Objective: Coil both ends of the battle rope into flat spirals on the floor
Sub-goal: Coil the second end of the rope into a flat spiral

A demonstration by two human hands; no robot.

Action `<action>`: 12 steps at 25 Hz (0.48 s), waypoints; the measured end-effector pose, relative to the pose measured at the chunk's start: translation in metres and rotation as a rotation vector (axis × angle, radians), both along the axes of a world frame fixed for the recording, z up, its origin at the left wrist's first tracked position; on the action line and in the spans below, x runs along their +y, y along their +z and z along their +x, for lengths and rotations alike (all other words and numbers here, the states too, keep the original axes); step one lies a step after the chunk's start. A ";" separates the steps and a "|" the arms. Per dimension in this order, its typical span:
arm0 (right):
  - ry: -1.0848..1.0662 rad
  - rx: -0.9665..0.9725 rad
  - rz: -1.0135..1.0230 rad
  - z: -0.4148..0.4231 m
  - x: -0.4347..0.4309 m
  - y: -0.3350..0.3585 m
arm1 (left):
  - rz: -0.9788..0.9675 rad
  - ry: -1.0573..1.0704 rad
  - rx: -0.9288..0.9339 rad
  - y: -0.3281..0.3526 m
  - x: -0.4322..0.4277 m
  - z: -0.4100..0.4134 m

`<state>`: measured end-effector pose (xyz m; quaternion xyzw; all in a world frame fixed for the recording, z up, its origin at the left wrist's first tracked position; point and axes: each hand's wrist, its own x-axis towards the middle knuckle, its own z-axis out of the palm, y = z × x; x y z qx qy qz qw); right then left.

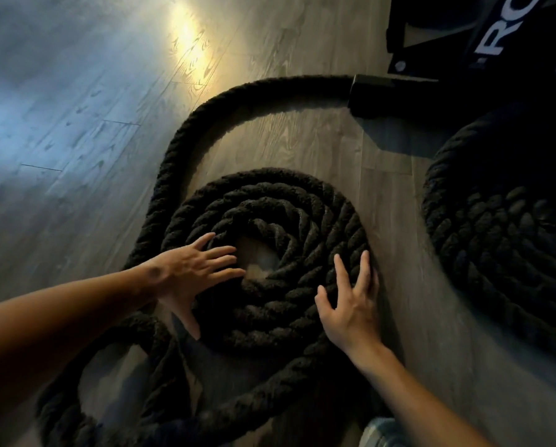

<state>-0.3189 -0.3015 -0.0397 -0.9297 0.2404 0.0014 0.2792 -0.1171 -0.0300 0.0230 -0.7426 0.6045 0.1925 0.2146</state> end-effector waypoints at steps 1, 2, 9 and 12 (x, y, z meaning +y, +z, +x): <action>0.036 0.003 -0.003 0.010 -0.012 0.000 | -0.001 0.028 -0.009 -0.001 -0.003 -0.005; 0.086 0.006 -0.008 0.022 -0.026 0.001 | -0.017 0.071 -0.019 -0.002 -0.005 -0.011; 0.215 0.114 -0.157 0.118 -0.080 0.020 | -0.222 0.513 -0.103 -0.025 -0.043 -0.094; 0.010 0.128 -0.116 0.092 -0.046 0.018 | -0.255 0.606 -0.112 -0.027 -0.051 -0.108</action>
